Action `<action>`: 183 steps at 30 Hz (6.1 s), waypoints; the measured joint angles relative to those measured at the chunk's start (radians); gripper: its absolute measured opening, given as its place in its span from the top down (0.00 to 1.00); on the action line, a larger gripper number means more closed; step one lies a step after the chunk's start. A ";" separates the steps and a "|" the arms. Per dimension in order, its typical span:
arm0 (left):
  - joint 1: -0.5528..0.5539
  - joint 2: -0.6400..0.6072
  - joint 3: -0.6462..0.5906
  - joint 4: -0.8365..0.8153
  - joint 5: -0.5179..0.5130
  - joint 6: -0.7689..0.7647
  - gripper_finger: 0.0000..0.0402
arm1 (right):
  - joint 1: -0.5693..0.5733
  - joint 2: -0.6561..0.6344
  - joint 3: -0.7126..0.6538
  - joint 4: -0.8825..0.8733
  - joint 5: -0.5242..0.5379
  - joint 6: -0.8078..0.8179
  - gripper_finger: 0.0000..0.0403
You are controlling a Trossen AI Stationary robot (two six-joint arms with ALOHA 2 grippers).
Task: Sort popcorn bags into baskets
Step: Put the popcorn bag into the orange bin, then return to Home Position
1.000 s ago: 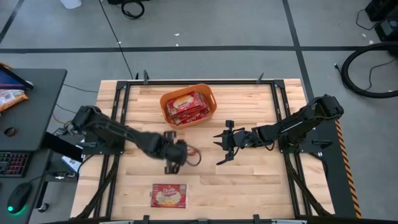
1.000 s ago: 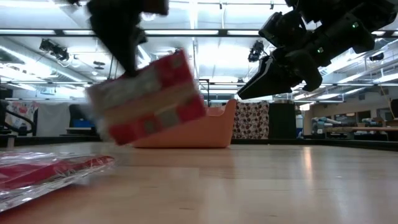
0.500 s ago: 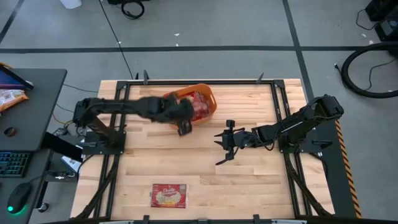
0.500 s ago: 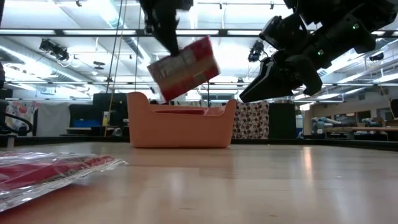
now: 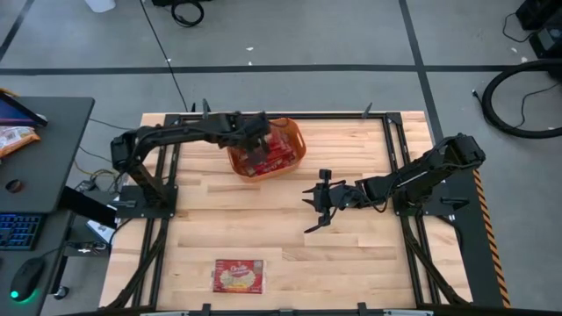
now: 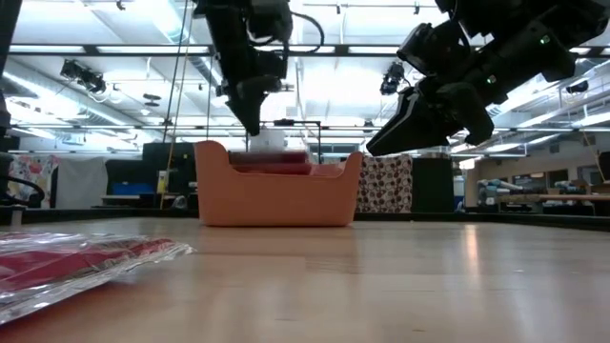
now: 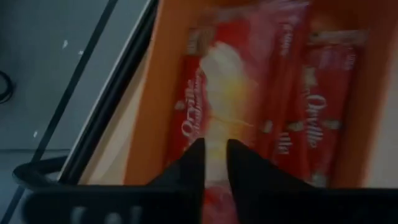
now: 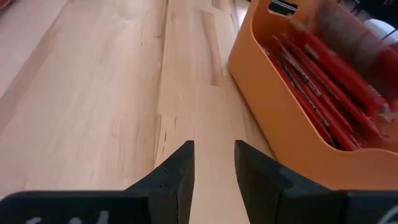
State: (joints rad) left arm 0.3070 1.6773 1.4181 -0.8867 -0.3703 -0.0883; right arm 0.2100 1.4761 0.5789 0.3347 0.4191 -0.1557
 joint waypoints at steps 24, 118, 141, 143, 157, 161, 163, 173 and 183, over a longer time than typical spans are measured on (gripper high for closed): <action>-0.706 0.104 -0.020 0.105 0.517 -0.359 0.64 | -0.004 0.000 0.000 -0.055 0.010 0.004 0.71; -0.342 -0.155 0.011 -0.056 -0.241 -0.192 1.00 | -0.002 0.000 -0.001 -0.007 -0.021 0.023 0.71; -0.053 -0.080 -0.136 0.079 0.092 0.080 0.62 | -0.003 -0.029 -0.001 -0.114 -0.004 0.108 0.71; -0.053 -0.134 -0.214 0.141 0.116 0.082 0.62 | -0.003 -0.057 -0.019 -0.110 -0.002 0.110 0.72; -0.036 -0.557 -0.704 0.685 0.242 0.027 0.65 | -0.090 -0.374 -0.173 -0.035 -0.169 0.223 0.79; -0.041 -0.656 -0.818 0.833 0.288 0.018 0.65 | -0.153 -0.441 -0.218 -0.011 -0.310 0.283 0.82; -0.050 -0.685 -0.867 0.898 0.293 0.016 0.65 | -0.182 -0.473 -0.234 -0.014 -0.351 0.311 0.83; -0.065 -0.903 -1.032 1.000 0.290 0.005 0.65 | -0.287 -0.651 -0.292 -0.020 -0.383 0.365 0.88; -0.078 -1.122 -1.113 0.967 0.245 0.017 0.65 | -0.288 -0.888 -0.296 -0.164 -0.326 0.371 0.88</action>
State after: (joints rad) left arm 0.2291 0.5549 0.3055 0.0807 -0.1249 -0.0714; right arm -0.0782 0.5877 0.2832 0.1704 0.0935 0.2150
